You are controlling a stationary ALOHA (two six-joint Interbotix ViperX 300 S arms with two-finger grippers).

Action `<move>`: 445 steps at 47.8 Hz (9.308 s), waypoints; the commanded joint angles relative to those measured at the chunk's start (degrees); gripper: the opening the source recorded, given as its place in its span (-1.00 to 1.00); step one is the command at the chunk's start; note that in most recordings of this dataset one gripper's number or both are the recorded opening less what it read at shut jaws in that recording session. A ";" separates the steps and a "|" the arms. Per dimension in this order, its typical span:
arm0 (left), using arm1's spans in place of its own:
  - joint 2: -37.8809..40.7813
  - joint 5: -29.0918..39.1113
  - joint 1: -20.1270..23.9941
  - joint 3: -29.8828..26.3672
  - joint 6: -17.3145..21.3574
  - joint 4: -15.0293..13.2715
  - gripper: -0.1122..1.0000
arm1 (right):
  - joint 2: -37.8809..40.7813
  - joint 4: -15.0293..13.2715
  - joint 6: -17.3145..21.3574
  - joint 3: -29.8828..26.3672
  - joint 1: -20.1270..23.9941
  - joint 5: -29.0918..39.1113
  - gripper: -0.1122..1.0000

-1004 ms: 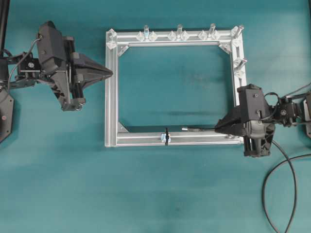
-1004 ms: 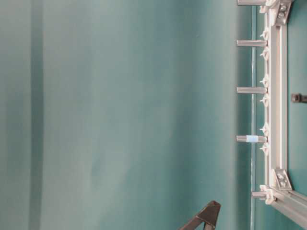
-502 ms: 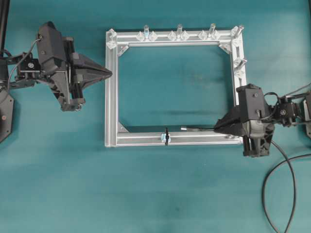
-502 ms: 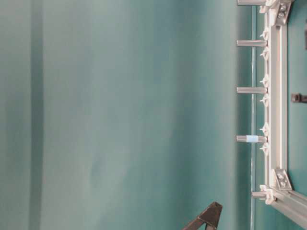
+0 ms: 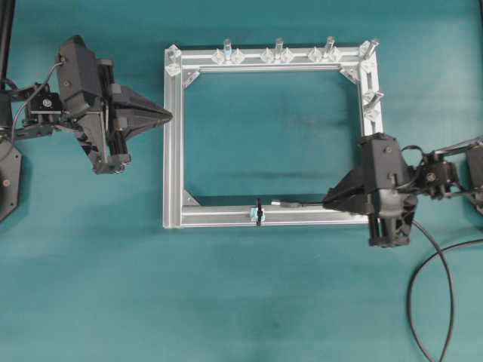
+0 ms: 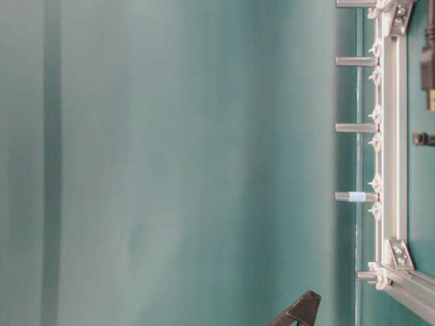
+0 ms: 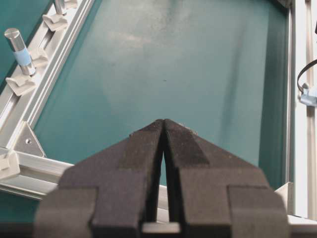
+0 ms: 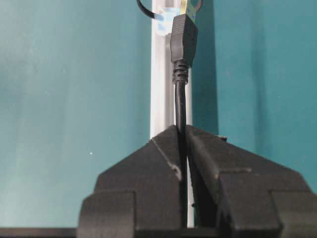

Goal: Insert the wire through the string loop located in the center.
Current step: 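Push the USB plug leftward through the zip-tie loop with the right gripper, then move the left gripper to the plug emerging from the loop and grasp it, then open the right gripper and withdraw it right, releasing the cable, then pull the plug leftward with the left gripper, drawing cable through the loop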

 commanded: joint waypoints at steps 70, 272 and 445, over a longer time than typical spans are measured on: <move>-0.62 2.02 -3.43 -1.05 -0.35 0.00 -0.79 | 16.96 -0.26 0.00 -16.52 -2.02 -2.11 -0.67; 27.77 19.16 -14.41 -27.69 2.81 0.70 -0.59 | 18.63 -0.26 0.00 -18.11 -2.02 -1.76 -0.67; 1.14 29.79 -17.40 -2.81 -9.23 0.26 -0.59 | -7.73 -0.26 0.18 -2.55 -0.97 10.63 0.56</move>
